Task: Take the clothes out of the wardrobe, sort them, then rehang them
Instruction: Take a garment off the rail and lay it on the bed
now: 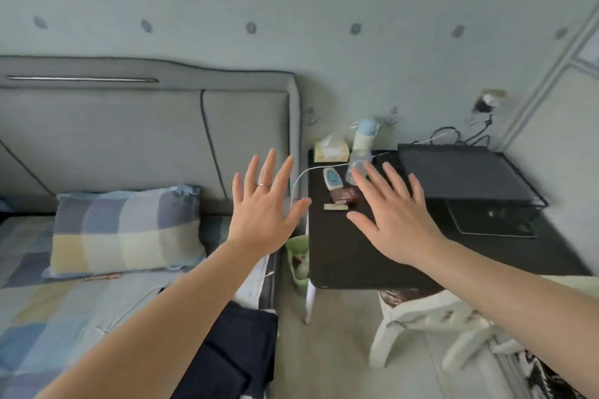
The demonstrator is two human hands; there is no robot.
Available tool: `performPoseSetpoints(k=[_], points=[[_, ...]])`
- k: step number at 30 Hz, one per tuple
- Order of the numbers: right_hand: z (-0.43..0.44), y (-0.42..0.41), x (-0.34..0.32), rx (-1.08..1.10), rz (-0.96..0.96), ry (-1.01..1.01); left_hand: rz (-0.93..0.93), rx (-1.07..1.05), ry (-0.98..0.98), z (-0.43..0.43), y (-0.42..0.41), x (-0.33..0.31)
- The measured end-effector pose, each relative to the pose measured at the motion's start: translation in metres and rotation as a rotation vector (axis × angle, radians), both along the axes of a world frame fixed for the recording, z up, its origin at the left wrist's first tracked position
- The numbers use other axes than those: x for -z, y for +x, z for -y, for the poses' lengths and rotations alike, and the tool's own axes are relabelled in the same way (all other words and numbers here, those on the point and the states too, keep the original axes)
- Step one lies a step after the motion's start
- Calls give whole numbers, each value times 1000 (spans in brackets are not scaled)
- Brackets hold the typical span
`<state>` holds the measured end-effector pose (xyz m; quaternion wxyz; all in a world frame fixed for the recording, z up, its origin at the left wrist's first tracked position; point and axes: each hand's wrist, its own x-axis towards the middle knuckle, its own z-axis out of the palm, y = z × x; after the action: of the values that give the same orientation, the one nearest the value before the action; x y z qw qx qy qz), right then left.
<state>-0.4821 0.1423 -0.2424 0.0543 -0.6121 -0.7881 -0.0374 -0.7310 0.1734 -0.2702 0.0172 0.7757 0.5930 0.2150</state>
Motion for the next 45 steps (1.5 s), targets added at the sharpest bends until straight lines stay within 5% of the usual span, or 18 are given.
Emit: performPoseSetpoints(k=[9,17,32,45], points=[[119,283,-87,416,74,206,94,431,197,21,308,-83],[246,445,-171,744,87,368,160,860,366,74,536,-167],[365,581,-344,1117,443,629,382,1258,678,151,814,-331],[359,692,-525,1394,777,744,613,1547,565,162,1053,-458]])
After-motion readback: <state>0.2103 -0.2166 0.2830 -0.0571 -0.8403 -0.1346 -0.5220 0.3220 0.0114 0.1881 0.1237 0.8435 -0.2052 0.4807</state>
